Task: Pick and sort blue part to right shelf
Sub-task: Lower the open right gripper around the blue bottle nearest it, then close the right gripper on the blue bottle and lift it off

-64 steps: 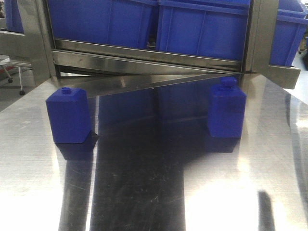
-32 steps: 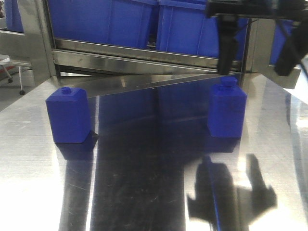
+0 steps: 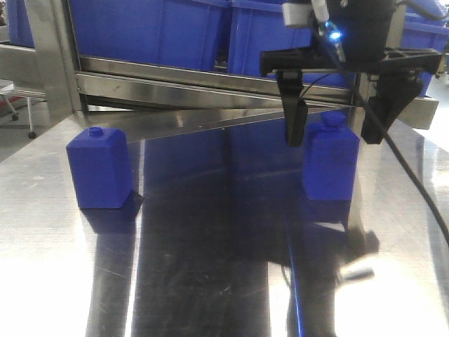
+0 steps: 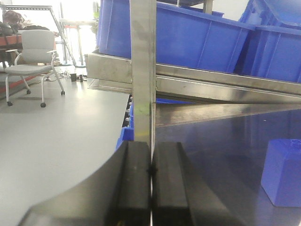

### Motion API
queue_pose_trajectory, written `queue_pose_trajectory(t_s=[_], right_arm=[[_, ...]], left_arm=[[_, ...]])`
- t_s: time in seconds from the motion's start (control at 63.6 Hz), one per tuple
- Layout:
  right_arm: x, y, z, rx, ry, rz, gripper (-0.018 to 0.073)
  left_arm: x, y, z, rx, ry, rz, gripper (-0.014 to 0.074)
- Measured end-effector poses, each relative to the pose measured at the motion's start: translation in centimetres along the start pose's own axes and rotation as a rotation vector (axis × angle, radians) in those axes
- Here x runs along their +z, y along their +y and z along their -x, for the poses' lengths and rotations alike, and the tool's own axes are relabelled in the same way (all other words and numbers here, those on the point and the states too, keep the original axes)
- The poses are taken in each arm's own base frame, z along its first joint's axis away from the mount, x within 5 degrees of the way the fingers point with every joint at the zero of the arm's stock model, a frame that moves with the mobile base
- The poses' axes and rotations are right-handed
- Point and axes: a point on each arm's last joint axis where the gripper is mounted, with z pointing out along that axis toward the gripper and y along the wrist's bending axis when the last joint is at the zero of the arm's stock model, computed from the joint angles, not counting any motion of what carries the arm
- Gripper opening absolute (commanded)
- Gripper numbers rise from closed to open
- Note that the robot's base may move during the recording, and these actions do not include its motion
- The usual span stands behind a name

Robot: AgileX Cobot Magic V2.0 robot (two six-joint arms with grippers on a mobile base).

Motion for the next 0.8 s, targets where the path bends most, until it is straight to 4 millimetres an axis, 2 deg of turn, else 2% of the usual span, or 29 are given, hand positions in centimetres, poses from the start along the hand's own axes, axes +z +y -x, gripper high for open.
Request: queue_pose_trajectory(t_s=[0.157, 0.33, 0.409, 0.801], right_arm=[[1.7, 0.2, 0.2, -0.002, 0.025, -0.013, 0.0591], [2.6, 0.2, 0.4, 0.015, 0.034, -0.018, 0.0444], [2.6, 0.2, 0.4, 0.017, 0.034, -0.018, 0.0408], [2.3, 0.1, 0.4, 0.009, 0.029, -0.015, 0.0399]], left_arm=[[0.0, 0.0, 0.0, 0.000, 0.000, 0.000, 0.0135], [0.0, 0.0, 0.0, 0.000, 0.000, 0.000, 0.0136], [0.0, 0.0, 0.0, 0.000, 0.000, 0.000, 0.0136], [0.0, 0.0, 0.0, 0.000, 0.000, 0.000, 0.0135]])
